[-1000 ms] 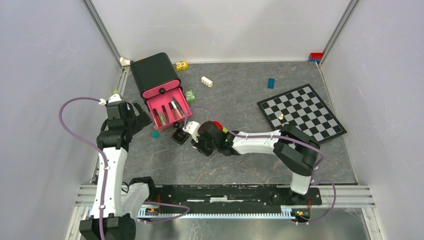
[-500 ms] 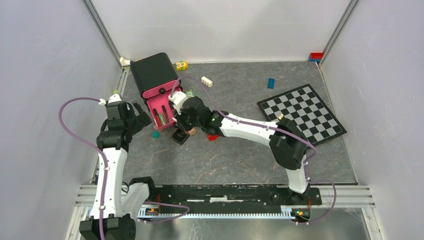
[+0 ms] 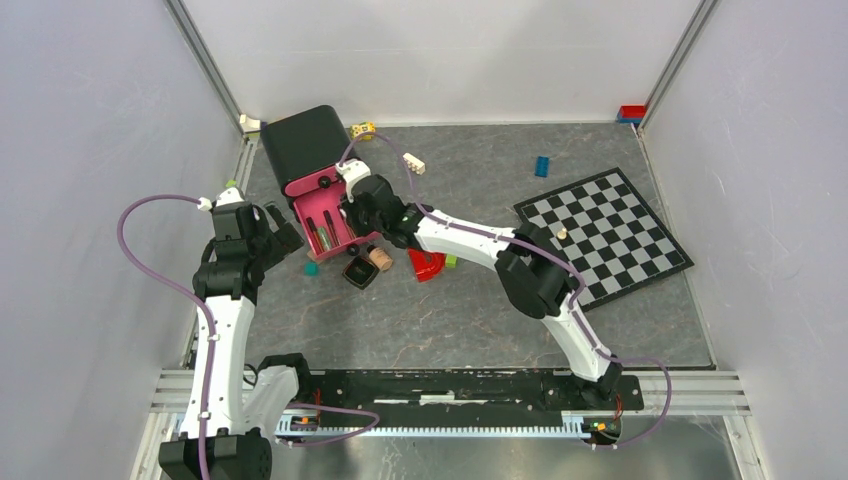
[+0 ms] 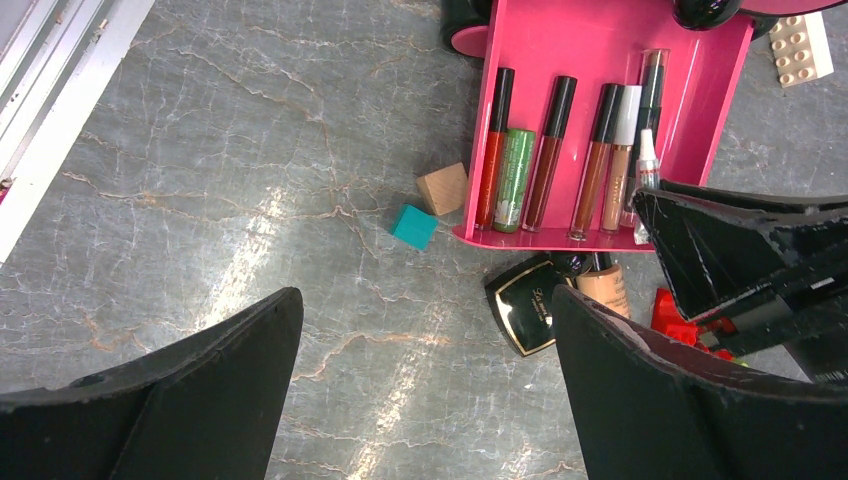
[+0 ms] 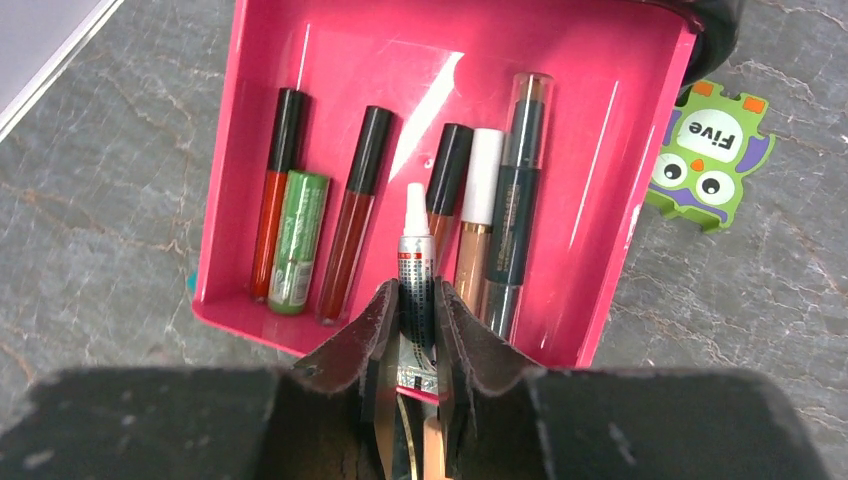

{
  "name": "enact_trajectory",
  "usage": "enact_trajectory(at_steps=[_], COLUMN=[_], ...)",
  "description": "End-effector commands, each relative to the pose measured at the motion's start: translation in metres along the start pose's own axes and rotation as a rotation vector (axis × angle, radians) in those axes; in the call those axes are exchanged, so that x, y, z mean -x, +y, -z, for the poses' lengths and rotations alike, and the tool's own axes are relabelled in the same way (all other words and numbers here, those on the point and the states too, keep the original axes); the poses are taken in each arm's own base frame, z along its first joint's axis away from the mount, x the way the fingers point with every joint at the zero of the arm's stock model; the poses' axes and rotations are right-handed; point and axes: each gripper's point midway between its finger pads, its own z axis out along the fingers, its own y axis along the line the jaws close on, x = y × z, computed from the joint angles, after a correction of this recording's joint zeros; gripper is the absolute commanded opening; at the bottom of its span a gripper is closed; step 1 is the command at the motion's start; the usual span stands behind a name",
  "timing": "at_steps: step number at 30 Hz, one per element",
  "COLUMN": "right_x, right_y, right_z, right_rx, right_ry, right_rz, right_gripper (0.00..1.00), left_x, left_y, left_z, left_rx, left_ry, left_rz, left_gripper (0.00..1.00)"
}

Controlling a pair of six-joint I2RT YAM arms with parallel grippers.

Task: Organize the makeup
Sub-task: Place the makeup in the drawer.

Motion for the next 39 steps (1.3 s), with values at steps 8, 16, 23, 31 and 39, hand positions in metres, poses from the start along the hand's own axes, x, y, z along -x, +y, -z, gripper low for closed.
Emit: enact_trajectory(at_steps=[8,16,23,31,39], right_x=[0.041,0.035,0.035,0.028,0.042], right_y=[0.003,-0.001,0.004,0.006,0.007], right_z=[-0.022,-0.035,-0.042,-0.044,-0.029], right_rx=[-0.04,-0.068,-0.058,-0.051,-0.042], right_ry=[-0.185,-0.22,-0.242,-0.232,-0.254], right_rz=[-0.145,-0.235,-0.26,-0.255,-0.228], right_gripper=[0.23,0.26,0.26,0.34,0.42], left_x=[0.011,0.012,0.012,0.012,0.012], left_y=[-0.002,-0.003,-0.003,-0.004,-0.003], left_z=[0.002,0.003,0.003,0.004,0.003], left_rx=[-0.014,-0.017,-0.019,-0.023,-0.02], left_ry=[-0.047,-0.052,-0.05,-0.051,-0.05], left_rz=[0.001,0.003,0.003,0.003,0.003], left_gripper=[1.0,1.0,1.0,1.0,1.0])
